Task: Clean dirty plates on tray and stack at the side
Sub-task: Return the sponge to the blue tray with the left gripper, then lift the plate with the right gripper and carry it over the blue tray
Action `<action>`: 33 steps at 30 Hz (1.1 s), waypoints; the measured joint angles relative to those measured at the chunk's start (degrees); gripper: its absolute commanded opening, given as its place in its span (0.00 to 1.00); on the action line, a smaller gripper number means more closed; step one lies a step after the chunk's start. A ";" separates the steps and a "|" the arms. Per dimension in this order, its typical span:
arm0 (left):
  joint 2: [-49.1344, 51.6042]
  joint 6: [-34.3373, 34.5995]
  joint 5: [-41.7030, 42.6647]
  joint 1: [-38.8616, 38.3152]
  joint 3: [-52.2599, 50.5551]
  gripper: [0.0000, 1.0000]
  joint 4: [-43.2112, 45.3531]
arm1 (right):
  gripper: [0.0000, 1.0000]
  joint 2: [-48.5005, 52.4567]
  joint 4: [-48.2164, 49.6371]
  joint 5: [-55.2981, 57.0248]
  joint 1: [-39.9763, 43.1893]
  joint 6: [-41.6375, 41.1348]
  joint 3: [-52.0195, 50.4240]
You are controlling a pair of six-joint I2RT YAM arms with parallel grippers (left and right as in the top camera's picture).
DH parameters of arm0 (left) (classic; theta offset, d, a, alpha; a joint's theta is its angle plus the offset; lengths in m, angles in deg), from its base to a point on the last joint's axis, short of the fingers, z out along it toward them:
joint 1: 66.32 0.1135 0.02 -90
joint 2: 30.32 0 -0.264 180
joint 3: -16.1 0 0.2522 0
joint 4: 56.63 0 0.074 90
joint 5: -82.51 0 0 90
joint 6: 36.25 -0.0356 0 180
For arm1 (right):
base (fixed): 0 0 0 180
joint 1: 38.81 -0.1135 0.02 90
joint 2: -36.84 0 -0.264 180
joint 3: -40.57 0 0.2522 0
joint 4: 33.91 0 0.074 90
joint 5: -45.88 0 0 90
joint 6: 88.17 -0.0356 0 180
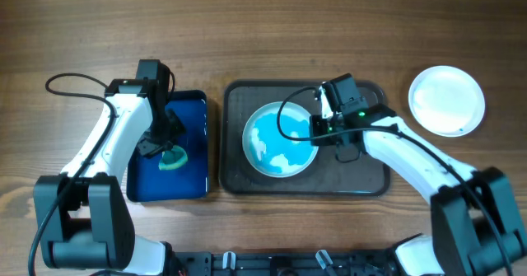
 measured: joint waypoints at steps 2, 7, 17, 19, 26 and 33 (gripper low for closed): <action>0.00 -0.02 0.00 0.00 0.00 0.04 0.90 | 0.05 -1.79 -0.20 0.59 0.00 1.20 0.00; 0.02 -0.68 -0.02 0.00 0.00 0.54 3.61 | 0.04 -6.14 -1.05 1.05 0.00 2.69 0.00; 1.31 -0.87 0.02 0.00 0.00 1.00 3.82 | 0.04 -8.79 -3.04 1.64 -0.74 4.63 0.00; 1.31 -0.87 0.02 0.00 0.00 1.00 3.80 | 0.04 -9.27 -3.37 2.82 -2.23 5.09 0.15; 1.31 -0.87 0.02 0.00 0.00 1.00 3.39 | 0.04 -10.25 -5.86 10.03 -10.56 6.12 3.87; 1.29 -0.87 0.02 0.00 0.00 1.00 2.91 | 0.04 -10.32 -7.21 15.15 -13.20 6.34 5.62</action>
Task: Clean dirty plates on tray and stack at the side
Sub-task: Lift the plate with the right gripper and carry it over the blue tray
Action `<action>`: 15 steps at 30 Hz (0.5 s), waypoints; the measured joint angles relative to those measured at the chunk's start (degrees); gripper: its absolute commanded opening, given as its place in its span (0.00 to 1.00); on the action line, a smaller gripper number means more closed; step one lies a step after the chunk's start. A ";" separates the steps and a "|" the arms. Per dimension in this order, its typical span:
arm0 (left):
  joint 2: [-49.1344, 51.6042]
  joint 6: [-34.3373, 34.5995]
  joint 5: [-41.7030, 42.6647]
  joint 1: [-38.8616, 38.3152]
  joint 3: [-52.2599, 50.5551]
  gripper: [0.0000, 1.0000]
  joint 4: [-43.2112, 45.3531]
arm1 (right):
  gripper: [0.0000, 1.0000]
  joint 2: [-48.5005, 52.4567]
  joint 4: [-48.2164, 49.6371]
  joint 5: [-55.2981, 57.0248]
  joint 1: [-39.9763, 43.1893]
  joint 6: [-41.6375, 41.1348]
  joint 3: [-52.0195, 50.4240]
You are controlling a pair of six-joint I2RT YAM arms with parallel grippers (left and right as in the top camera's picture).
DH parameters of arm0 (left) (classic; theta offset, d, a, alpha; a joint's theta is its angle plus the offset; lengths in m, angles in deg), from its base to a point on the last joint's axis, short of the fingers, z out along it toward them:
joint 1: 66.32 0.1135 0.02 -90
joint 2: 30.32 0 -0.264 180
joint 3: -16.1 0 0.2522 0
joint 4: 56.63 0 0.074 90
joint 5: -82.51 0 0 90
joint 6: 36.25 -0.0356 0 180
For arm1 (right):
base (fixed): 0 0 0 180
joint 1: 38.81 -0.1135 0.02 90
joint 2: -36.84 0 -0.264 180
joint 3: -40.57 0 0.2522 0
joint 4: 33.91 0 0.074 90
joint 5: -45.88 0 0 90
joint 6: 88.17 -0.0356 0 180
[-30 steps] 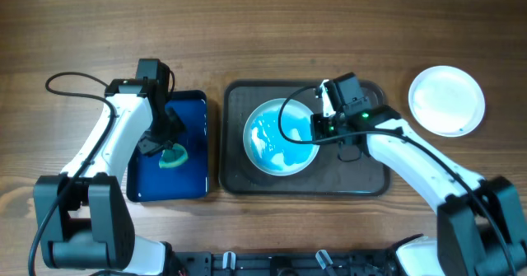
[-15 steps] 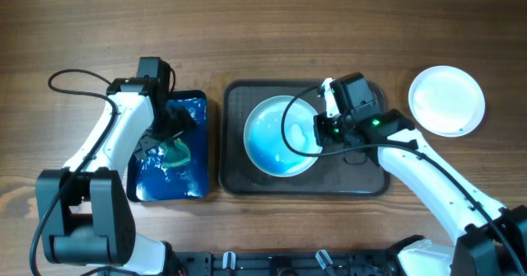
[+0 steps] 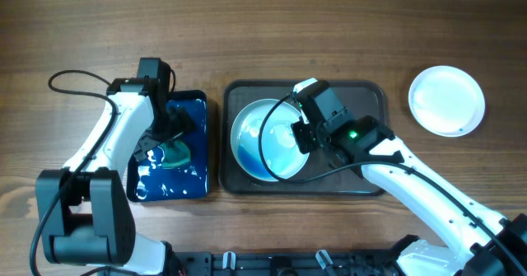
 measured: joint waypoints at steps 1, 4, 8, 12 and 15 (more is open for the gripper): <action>-0.07 0.00 0.00 0.00 0.00 1.00 0.00 | 0.04 -0.02 -0.11 0.44 0.00 0.00 0.11; -0.83 -0.02 0.00 0.00 0.11 1.00 -0.11 | 0.04 -0.07 -0.24 1.29 0.00 0.13 0.22; -4.02 -0.02 0.00 0.00 2.01 1.00 -0.22 | 0.04 -0.09 -0.61 1.51 0.00 0.15 0.22; -7.82 -0.07 -0.02 0.00 4.50 1.00 -0.15 | 0.04 -0.09 -0.59 1.51 0.00 0.15 0.22; -10.60 -0.94 0.00 0.00 5.27 1.00 0.02 | 0.04 -0.09 -0.59 1.46 0.00 0.15 0.22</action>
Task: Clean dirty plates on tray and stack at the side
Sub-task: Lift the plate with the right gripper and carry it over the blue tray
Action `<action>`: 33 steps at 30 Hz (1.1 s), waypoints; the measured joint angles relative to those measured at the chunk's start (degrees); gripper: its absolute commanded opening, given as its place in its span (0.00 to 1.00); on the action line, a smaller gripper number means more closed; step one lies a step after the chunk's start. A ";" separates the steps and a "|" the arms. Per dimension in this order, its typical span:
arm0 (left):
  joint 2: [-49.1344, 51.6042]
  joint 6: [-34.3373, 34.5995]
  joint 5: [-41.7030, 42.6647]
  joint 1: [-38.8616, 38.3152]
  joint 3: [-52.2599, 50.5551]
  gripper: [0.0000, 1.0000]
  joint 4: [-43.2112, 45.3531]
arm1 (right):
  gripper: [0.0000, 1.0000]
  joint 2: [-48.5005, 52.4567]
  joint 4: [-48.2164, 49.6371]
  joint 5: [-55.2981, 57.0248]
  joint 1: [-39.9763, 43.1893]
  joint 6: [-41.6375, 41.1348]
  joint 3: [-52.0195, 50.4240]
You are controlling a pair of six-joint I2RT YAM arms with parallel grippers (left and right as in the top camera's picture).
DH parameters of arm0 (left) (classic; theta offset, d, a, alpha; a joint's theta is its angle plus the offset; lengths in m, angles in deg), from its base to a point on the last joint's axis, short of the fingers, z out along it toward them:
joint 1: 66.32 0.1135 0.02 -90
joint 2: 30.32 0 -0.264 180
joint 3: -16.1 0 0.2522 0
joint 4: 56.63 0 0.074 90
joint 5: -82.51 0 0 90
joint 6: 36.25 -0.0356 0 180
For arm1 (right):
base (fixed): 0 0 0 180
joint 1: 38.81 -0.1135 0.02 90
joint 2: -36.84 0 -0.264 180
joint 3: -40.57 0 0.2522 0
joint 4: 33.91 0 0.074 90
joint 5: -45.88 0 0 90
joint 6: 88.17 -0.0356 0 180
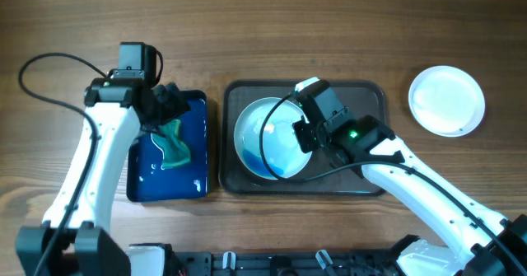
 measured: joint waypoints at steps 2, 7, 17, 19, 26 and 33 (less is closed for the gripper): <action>-1.18 -0.63 0.00 0.00 0.07 1.00 0.02 | 0.04 0.00 -0.20 -1.53 0.00 -0.07 0.00; -3.74 -1.44 0.00 0.00 0.09 1.00 2.27 | 0.04 0.00 -1.31 -6.58 0.00 -3.13 0.09; -13.29 -4.90 -1.53 0.79 0.11 1.00 11.26 | 0.04 0.00 -1.88 -17.62 0.00 -10.32 0.11; -14.84 -5.22 -2.58 2.49 0.11 1.00 11.43 | 0.04 0.02 -2.78 -18.75 0.00 -10.62 0.31; -18.36 -5.55 -4.42 14.95 0.11 1.00 8.52 | 0.04 7.61 -8.41 -20.83 0.00 -9.18 8.79; -18.73 -4.33 -3.65 27.50 0.11 1.00 5.29 | 0.04 19.67 -17.20 -21.22 0.00 -5.09 28.28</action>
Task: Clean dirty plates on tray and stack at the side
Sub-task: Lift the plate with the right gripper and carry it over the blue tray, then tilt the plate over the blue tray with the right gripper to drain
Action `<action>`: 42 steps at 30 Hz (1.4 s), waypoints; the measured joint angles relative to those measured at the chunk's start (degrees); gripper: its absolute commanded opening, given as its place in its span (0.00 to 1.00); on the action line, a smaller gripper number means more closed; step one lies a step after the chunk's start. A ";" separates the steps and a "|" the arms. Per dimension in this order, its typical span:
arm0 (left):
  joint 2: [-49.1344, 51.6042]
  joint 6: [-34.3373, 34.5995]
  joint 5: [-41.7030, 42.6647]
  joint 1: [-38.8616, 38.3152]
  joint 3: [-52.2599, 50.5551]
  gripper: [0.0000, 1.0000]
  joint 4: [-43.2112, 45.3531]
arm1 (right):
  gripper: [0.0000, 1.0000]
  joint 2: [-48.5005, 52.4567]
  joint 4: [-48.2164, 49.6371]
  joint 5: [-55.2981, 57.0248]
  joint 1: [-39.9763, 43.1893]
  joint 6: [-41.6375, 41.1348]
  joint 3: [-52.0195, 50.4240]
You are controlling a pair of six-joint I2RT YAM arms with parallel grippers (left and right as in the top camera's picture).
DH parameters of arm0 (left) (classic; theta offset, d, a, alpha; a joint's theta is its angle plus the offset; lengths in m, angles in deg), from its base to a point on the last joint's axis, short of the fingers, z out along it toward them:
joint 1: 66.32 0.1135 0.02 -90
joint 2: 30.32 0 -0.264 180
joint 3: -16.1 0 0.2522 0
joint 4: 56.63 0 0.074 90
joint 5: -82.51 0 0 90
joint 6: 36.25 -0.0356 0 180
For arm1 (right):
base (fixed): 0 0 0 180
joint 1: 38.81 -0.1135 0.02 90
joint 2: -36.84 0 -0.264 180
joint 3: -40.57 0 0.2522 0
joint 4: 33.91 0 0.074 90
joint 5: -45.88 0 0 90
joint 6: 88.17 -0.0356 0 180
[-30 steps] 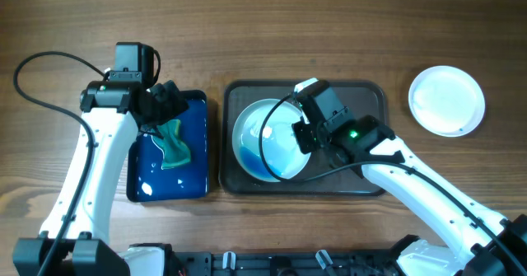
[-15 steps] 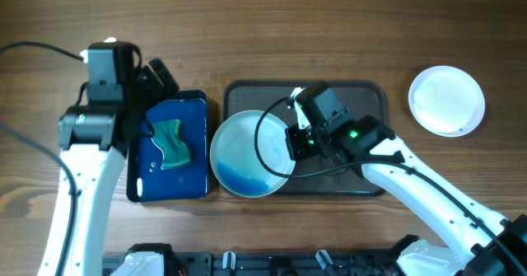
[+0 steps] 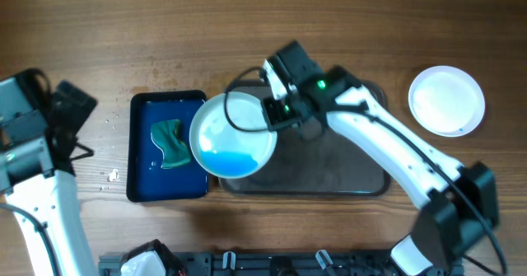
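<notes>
The dirty white plate [image 3: 233, 136] hangs tilted over the right edge of the blue water tray [image 3: 142, 156], with blue liquid pooled in its lower half. My right gripper [image 3: 274, 114] is shut on its right rim. The dark serving tray [image 3: 338, 165] lies bare under the right arm. A green sponge [image 3: 169, 142] lies in the blue tray. My left gripper [image 3: 81, 128] is far off at the left edge of the table, open and holding nothing.
A clean white plate [image 3: 447, 100] sits on the table at the far right. A few water drops [image 3: 111, 175] lie on the wood left of the blue tray. The left arm's white links run down the left edge.
The left arm has moved from over the blue tray to the far left, and the sponge now lies loose in the tray. The right gripper has moved the plate left, off the dark tray.
The plate lay flat on the dark tray, smeared blue, while my left gripper was down on the sponge. Then the right gripper held the plate tilted. The left then held the sponge above the water. Now the sponge is let go and the plate overhangs the blue tray.
</notes>
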 measured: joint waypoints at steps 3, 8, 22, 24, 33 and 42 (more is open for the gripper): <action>0.00 1.66 1.70 5.05 0.00 1.00 -1.05 | 0.04 5.29 -2.56 0.26 -0.09 1.51 8.46; 0.00 2.84 6.14 11.87 0.00 1.00 -1.90 | 0.04 11.17 -3.74 4.48 -1.29 2.99 16.26; 1.11 5.14 9.66 15.26 0.00 1.00 -3.78 | 0.05 12.31 0.59 28.79 -13.09 10.56 21.27; 1.57 5.14 9.66 15.26 0.00 1.00 -3.82 | 0.04 12.31 1.60 33.33 -14.73 12.33 21.27; 1.75 5.57 9.68 15.30 0.00 1.00 -3.85 | 0.04 12.31 7.87 48.02 -18.99 21.49 21.31; 1.75 5.79 9.68 15.30 0.00 1.00 -3.85 | 0.05 12.39 17.79 58.38 -25.20 35.93 21.42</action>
